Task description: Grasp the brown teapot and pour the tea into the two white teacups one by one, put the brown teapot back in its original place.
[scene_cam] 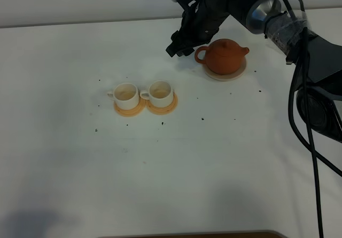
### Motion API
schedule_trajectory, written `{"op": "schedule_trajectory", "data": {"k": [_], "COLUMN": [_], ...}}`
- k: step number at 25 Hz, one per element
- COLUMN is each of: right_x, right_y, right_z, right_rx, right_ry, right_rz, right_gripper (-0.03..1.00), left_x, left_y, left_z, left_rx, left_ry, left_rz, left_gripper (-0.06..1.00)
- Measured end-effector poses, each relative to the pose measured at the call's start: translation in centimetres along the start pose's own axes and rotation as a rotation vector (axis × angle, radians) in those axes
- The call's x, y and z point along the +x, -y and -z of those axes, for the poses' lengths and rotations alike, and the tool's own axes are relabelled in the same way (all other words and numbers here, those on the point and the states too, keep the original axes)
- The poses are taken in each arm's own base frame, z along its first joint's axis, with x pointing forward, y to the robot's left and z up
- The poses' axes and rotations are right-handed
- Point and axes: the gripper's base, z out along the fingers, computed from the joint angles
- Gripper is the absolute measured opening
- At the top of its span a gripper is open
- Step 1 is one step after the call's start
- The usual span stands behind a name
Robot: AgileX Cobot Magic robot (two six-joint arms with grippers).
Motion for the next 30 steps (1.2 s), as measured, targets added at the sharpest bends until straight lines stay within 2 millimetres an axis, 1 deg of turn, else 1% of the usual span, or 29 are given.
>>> {"op": "schedule_trajectory", "data": {"k": [3,7,16,21,30], "right_x": [0.3,0.6,1.2,1.3,1.7], "right_y": [0.1,0.1,-0.1,-0.6,-1.0], "right_z": [-0.4,-0.4,-0.3,-0.1,0.2], "right_rx": [0.008,0.007,-0.015,-0.039,-0.078], "right_ry": [-0.018,-0.054,-0.119,-0.156,-0.208], "right_rz": [0.006,0.011,0.008,0.008,0.007], "right_gripper": [0.57,0.57,0.57,0.57,0.54], "left_x": [0.0,0.0,0.0,0.0,0.0], "left_y": [0.0,0.0,0.0,0.0,0.0], "left_z": [0.0,0.0,0.0,0.0,0.0], "left_rx": [0.0,0.0,0.0,0.0,0.0], "left_ry": [0.0,0.0,0.0,0.0,0.0], "left_rz": [0.0,-0.002,-0.002,-0.002,-0.002], "left_gripper": [0.37,0.37,0.37,0.37,0.37]}}
